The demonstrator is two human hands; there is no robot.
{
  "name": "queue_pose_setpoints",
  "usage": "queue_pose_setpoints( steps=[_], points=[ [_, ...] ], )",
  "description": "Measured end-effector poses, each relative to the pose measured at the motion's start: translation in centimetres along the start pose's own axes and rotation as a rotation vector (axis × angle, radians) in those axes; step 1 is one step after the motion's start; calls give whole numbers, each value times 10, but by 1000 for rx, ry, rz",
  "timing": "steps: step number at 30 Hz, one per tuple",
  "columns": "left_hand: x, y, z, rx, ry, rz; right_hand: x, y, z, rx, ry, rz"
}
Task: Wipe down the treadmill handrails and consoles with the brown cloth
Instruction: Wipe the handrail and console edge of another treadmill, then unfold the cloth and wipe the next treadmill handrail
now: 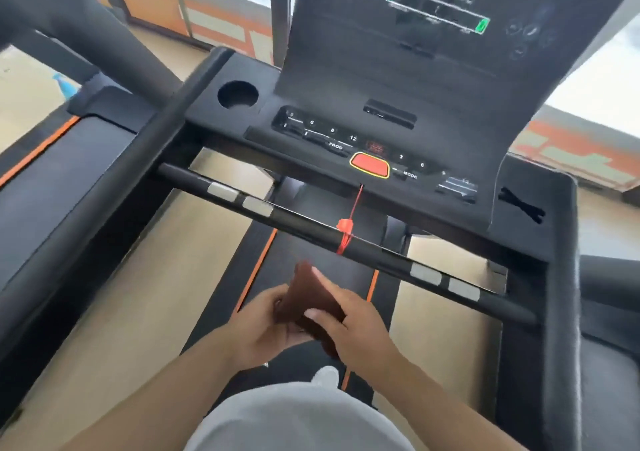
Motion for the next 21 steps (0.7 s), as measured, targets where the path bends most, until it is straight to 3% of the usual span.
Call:
queue_pose_setpoints(
  steps=[7, 13, 18, 20, 21],
  points=[
    [16, -52, 71, 247, -44, -23, -53, 75, -53, 450, 284, 216],
    [19, -78, 87, 561, -70, -83, -88, 89, -127, 567, 657, 246],
    [15, -76, 100, 581, -127, -92, -69, 43, -183, 287, 762, -32],
    [28, -58, 86, 594, 50, 53, -36, 27, -188, -13, 730, -19],
    [33, -36, 73, 699, 207, 215, -14, 26, -185, -231, 660, 50]
  ],
)
Point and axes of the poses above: each hand's wrist, its own x-axis towards the middle knuckle, its own z-axis out of the palm, y = z × x, the point moved 9 cm from there along x, towards the middle knuckle, and after that the axes turned 10 degrees about z, right-handed, at the moved point
